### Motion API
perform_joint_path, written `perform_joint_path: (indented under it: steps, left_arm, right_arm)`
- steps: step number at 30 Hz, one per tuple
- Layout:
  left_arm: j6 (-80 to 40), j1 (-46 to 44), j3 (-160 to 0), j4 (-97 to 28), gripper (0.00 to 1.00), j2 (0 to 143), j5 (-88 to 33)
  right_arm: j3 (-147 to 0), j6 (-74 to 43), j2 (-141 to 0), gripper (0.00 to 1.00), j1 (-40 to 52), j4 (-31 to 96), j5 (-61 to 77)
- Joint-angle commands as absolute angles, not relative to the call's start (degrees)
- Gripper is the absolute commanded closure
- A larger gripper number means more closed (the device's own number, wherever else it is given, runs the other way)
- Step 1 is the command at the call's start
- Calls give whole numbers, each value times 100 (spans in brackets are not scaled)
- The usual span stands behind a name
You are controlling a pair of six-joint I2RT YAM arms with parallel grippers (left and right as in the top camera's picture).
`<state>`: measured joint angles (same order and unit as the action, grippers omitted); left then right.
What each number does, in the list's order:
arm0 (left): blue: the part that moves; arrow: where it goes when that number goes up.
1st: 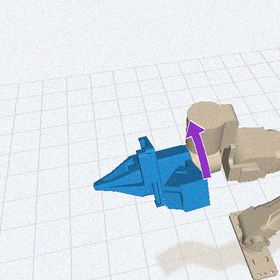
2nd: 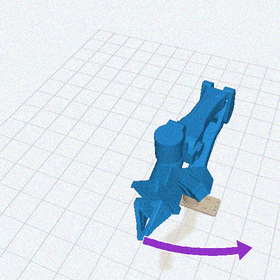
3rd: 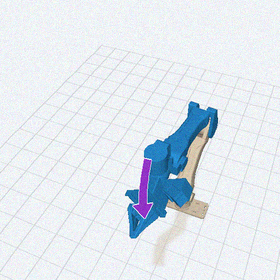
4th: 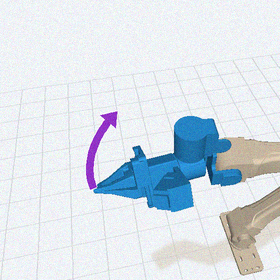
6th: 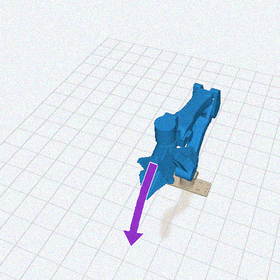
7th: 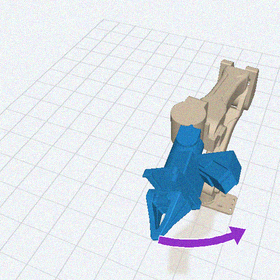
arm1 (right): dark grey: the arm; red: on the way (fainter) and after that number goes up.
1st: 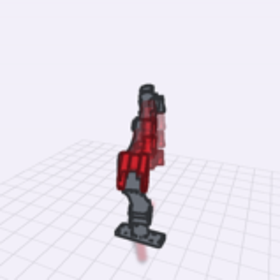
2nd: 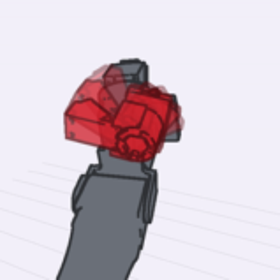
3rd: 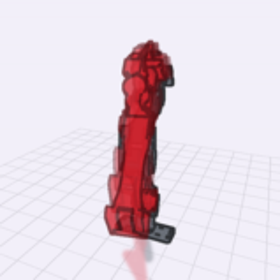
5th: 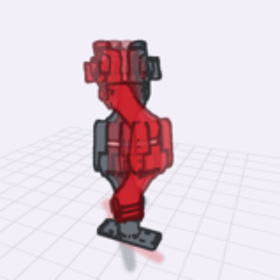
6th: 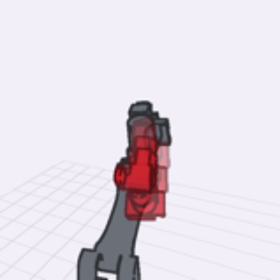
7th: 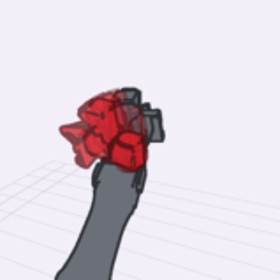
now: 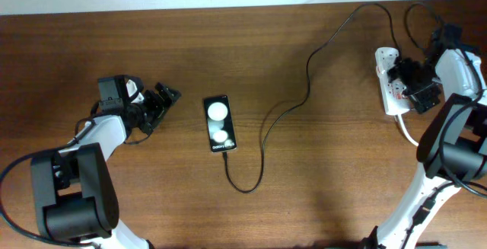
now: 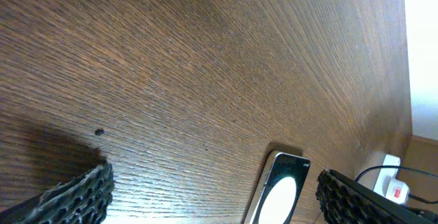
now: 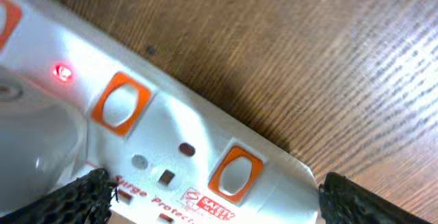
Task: Plug charger to phone and switch on socket
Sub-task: 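Press the orange switch on the power strip with the right gripper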
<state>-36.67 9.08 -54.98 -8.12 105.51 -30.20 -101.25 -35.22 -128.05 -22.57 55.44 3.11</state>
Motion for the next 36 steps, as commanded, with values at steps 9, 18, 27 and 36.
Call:
perform_joint_path:
  steps: [9,18,27,36]
  left_arm:
    - [-3636,943,-5354,-913,1,10685,-2711]
    - [-3636,943,-5354,-913,1,10685,-2711]
    - [-3636,943,-5354,-913,1,10685,-2711]
    - [-3636,943,-5354,-913,1,10687,-2711]
  right_arm:
    - [-10029,-2102,-13078,1,-1968,5290,167]
    - [-10029,-2104,-13078,1,-1962,5288,169]
    - [-10029,-2104,-13078,1,-1962,5288,169]
    - [-10029,-2104,-13078,1,-1962,5288,169]
